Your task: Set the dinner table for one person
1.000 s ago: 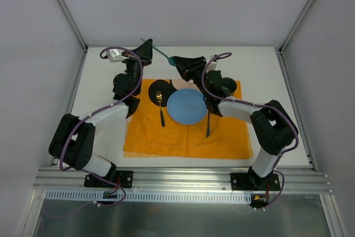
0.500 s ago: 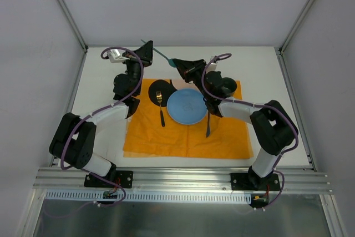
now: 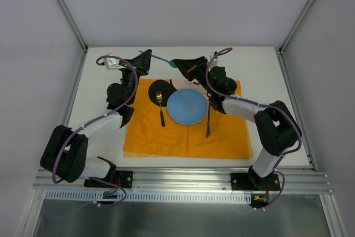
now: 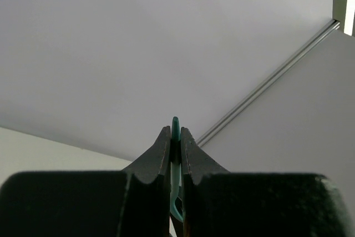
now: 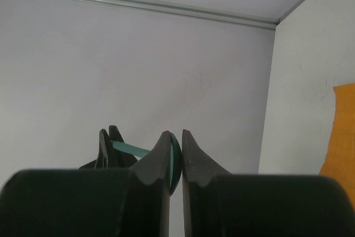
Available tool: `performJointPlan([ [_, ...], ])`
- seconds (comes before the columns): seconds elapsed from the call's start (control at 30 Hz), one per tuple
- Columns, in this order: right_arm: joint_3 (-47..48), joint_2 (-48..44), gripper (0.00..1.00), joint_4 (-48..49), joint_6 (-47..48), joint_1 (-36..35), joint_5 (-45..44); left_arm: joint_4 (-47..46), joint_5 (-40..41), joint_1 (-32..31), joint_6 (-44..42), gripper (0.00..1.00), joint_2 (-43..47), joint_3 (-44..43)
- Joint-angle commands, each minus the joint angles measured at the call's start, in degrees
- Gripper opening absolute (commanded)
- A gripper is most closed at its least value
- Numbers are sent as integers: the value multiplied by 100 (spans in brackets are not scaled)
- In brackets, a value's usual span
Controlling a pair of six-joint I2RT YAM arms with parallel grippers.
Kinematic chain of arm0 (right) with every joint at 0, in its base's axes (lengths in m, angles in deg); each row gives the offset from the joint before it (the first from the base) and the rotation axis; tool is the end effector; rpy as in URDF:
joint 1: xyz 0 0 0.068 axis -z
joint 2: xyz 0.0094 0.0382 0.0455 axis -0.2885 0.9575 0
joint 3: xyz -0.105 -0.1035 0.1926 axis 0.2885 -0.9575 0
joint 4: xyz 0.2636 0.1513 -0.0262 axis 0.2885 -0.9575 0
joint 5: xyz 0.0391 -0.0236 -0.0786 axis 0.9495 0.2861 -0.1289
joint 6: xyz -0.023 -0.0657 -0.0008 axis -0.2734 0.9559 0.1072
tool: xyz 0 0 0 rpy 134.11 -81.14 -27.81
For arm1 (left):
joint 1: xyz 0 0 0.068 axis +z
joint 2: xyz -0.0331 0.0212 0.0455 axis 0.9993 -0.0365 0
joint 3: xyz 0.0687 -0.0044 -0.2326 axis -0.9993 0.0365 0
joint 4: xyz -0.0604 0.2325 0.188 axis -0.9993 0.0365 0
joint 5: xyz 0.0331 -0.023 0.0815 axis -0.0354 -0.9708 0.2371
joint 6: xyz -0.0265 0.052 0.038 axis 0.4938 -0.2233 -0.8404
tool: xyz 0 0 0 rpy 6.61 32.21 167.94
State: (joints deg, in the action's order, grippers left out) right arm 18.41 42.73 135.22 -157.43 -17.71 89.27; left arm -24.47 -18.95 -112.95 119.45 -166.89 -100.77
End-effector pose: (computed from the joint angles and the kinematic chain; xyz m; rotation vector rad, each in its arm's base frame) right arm 0.3602 0.2539 0.2280 0.3561 1.4792 1.5524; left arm 0.3134 -0.1344 0.2797 -0.3611 0.9633 -1.0258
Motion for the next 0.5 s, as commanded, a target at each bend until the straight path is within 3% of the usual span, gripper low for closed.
performJointPlan([
  [0.0,392,-169,0,-257,160,249,-363,-2316,-649,-177,453,0,380,174],
  [0.1,541,-134,1,-337,178,319,-293,-2316,-799,-326,593,0,389,235],
  [0.23,585,-133,1,-460,248,450,-143,-2316,-1027,-318,875,62,353,235],
  [0.27,551,-194,1,-469,257,477,-117,-2325,-1089,-300,814,84,388,235],
  [0.3,437,-256,1,-478,274,495,-91,-2316,-1098,-239,762,94,415,244],
  [0.33,375,-300,1,-521,318,538,-73,-2316,-1324,-195,674,99,441,244],
  [0.47,67,-686,1,-583,458,609,24,-2080,-1608,104,716,99,696,165],
])
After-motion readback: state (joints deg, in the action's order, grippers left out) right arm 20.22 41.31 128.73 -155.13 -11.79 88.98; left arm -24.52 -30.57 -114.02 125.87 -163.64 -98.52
